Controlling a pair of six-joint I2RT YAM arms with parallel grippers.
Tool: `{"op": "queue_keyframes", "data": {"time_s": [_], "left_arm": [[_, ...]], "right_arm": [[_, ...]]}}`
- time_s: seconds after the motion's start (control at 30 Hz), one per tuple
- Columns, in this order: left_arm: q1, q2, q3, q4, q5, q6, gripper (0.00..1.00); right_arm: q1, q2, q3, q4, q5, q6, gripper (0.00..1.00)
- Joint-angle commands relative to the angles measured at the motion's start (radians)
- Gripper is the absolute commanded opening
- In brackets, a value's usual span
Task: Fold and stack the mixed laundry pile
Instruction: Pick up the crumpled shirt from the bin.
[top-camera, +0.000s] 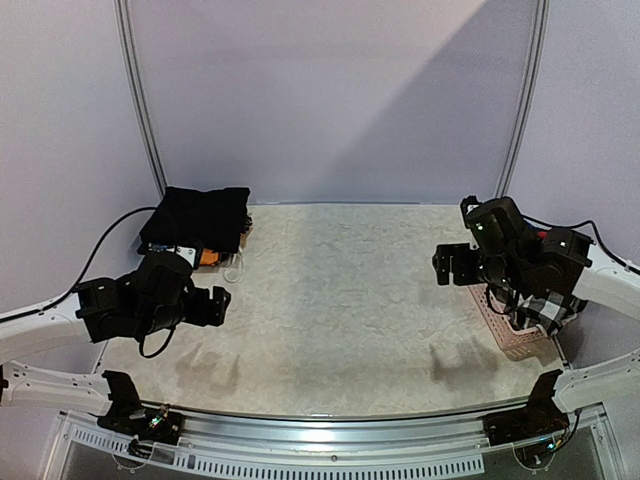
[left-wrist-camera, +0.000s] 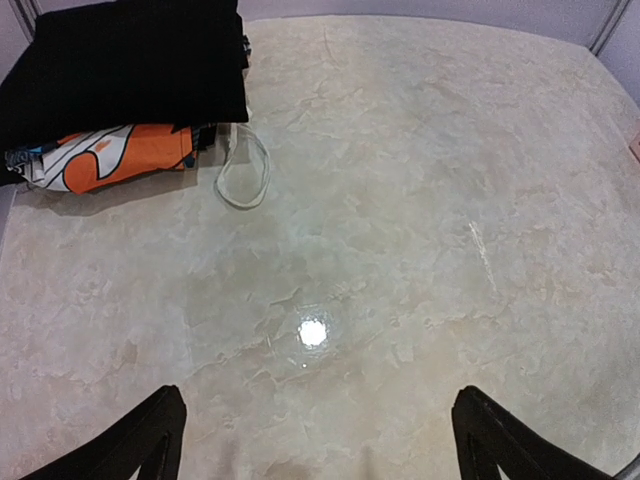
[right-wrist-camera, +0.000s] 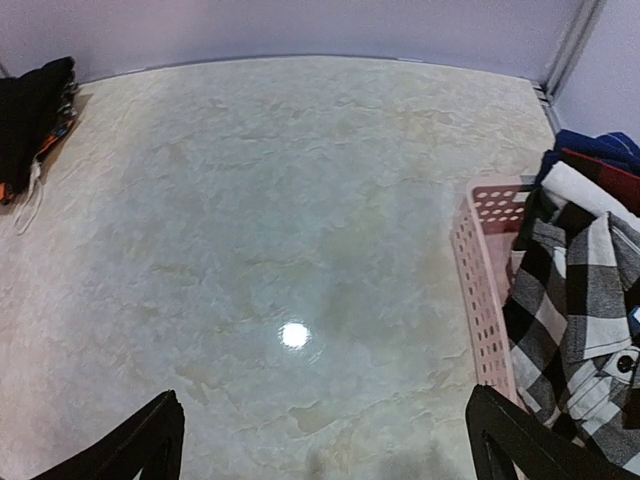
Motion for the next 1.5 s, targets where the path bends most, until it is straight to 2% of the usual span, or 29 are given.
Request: {"op": "queue_keyframes", "data": {"time_s": [0.0, 0.07, 0.47, 0.63, 0.83, 1.13, 1.47], "left_arm": [[-0.017, -0.047, -0.04, 0.034, -0.015, -0.017, 0.94], [-0.017, -0.072, -0.059, 0.027, -0.036, -0.026, 0.94], [-0.016, -0.123, -0.12, 0.065, -0.015, -0.024, 0.96], [-0.016, -0.122, -0.104, 0.091, 0.021, -0.005, 0.96], [-0.016, -0.114, -0.069, 0.169, 0.133, 0.038, 0.96], [-0.016, -0.02, -0.017, 0.287, 0.303, 0.061, 0.96], [-0.016, 0.007, -0.017, 0.312, 0.339, 0.076, 0.95]], "right_arm": [[-0.146, 0.027, 0.027, -0.045, -0.021, 0.031, 0.99], [-0.204, 0.027, 0.016, -0.031, -0.104, 0.039, 0.99], [-0.342, -0.003, -0.017, -0.042, -0.146, -0.02, 0.99], [-0.41, -0.047, -0.036, -0.053, -0.139, -0.044, 0.99], [-0.489, -0.059, -0.023, -0.053, -0.135, -0.064, 0.99], [-0.557, 0.053, 0.048, -0.038, -0.153, -0.038, 0.96], [-0.633, 0.15, 0.039, 0.028, -0.172, -0.037, 0.9]]}}
